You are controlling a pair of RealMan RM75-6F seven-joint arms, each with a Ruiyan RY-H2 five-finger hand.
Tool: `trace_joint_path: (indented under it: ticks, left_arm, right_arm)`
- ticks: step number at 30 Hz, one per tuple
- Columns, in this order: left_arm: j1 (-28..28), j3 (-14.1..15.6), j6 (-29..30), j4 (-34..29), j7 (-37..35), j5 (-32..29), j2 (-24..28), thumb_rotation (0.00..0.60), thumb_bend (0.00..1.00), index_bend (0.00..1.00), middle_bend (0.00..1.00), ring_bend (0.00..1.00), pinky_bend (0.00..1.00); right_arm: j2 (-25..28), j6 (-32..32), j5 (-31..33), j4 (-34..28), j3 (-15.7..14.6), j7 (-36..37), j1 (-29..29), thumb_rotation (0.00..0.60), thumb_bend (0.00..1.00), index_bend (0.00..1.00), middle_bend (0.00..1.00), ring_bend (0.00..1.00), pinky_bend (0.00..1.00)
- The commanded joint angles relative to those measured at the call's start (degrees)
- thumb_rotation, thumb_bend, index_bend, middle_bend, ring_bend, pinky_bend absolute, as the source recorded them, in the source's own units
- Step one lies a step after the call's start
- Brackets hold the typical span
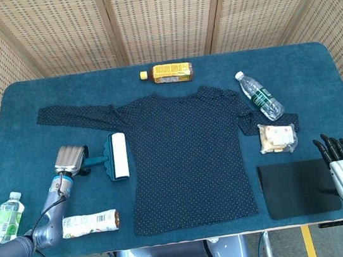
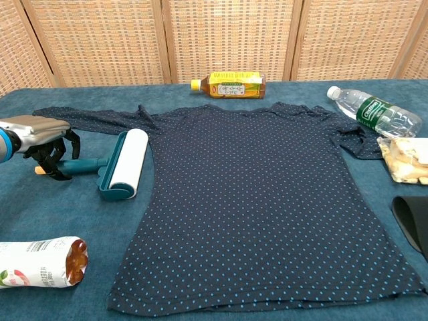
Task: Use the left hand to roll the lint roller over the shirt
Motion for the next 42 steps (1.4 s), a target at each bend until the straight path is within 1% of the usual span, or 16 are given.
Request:
trace_joint_path:
  ticks: [1, 3, 5, 8, 10, 12, 14, 19, 22, 27, 34, 42]
  left_arm:
    - [-0.12, 0.17, -0.07, 0.34, 0.34, 0.02, -0.35, 0.6, 0.33, 0.5, 0.72, 0.64, 0.72]
    - [-0.18, 0.3, 0.11, 0.6, 0.62, 0.22, -0.73, 0.6, 0.47, 0.57, 0.73, 0.64, 0.72]
    - [-0.16, 0.27, 0.51, 0.63, 0.44, 0.88, -0.94, 0.6, 0.65, 0.65, 0.74, 0.64, 0.72]
    - [-0.12, 0.51, 1.13, 0.54, 0.89, 1.63, -0.94, 0.6, 0.8, 0.75, 0.74, 0.65, 0.72]
    - [-0.11, 0.51, 1.67, 0.35, 1.24, 1.95, -0.82, 0.6, 0.83, 0.8, 0.75, 0.65, 0.72]
    - [-0.11, 0.46, 2.37, -0.18, 1.58, 2.54, -0.34, 0.6, 0.84, 0.83, 0.75, 0.65, 0.72]
    - [-0.69, 0.38, 2.88, -2.39, 2.93, 3.49, 2.19, 0.6, 0.84, 0.84, 0.75, 0.65, 0.72]
    - [-2.0, 0.33, 1.77, -6.55, 6.03, 1.96, 6.23, 0.6, 0.85, 0.85, 0.75, 0.65, 0.72]
    - [-3.76, 0.08, 0.55, -10.76, 9.42, -1.62, 9.69, 0.6, 0.85, 0.86, 0.75, 0.65, 0.72]
    - [-6.07, -0.43, 0.44, -14.72, 12.71, -5.57, 12.5, 0.6, 0.85, 0.88, 0.76, 0.66, 0.72]
    - [-10.82, -0.56, 1.03, -18.0, 18.31, -13.72, 13.77, 0.6, 0.85, 0.88, 0.76, 0.66, 0.72]
    - [-16.24, -0.44, 2.32, -19.29, 23.64, -19.48, 12.57, 0.6, 0.85, 0.88, 0.76, 0.66, 0.72]
  right_arm:
    - [-0.05, 0.05, -0.01, 0.05, 0.02, 0.08, 0.0, 0.6, 0.06, 0.0, 0.0, 0.0, 0.0]
    - [-0.04, 0.15, -0.05, 0.12, 0.02, 0.17, -0.05, 0.6, 0.06, 0.0, 0.0, 0.0, 0.0]
    - [-0.08, 0.28, -0.17, 0.15, 0.04, 0.32, -0.06, 0.6, 0.06, 0.0, 0.0, 0.0, 0.0]
    - [-0.12, 0.38, -0.3, 0.26, 0.04, 0.59, -0.06, 0.6, 0.06, 0.0, 0.0, 0.0, 0.0]
    - [-0.09, 0.41, -0.31, 0.27, 0.04, 0.68, -0.08, 0.6, 0.06, 0.0, 0.0, 0.0, 0.0]
    - [-0.04, 0.46, -0.29, 0.26, 0.08, 0.76, -0.09, 0.6, 0.06, 0.0, 0.0, 0.0, 0.0]
    - [0.07, 0.6, -0.2, 0.19, 0.18, 0.92, -0.15, 0.6, 0.06, 0.0, 0.0, 0.0, 0.0]
    - [0.18, 0.58, -0.18, 0.02, 0.18, 0.96, -0.15, 0.6, 0.06, 0.0, 0.0, 0.0, 0.0]
    - [0.17, 0.92, -0.32, 0.01, 0.3, 1.35, -0.21, 0.6, 0.06, 0.0, 0.0, 0.0, 0.0]
    - [0.23, 1.02, -0.25, 0.21, 0.4, 1.66, -0.26, 0.6, 0.06, 0.0, 0.0, 0.0, 0.0]
    - [0.25, -0.3, 1.15, 0.85, 0.62, 2.38, -0.03, 0.6, 0.06, 0.0, 0.0, 0.0, 0.0]
    - [-0.6, -1.24, 1.04, 2.22, 0.31, 2.38, 0.37, 0.6, 0.06, 0.0, 0.0, 0.0, 0.0]
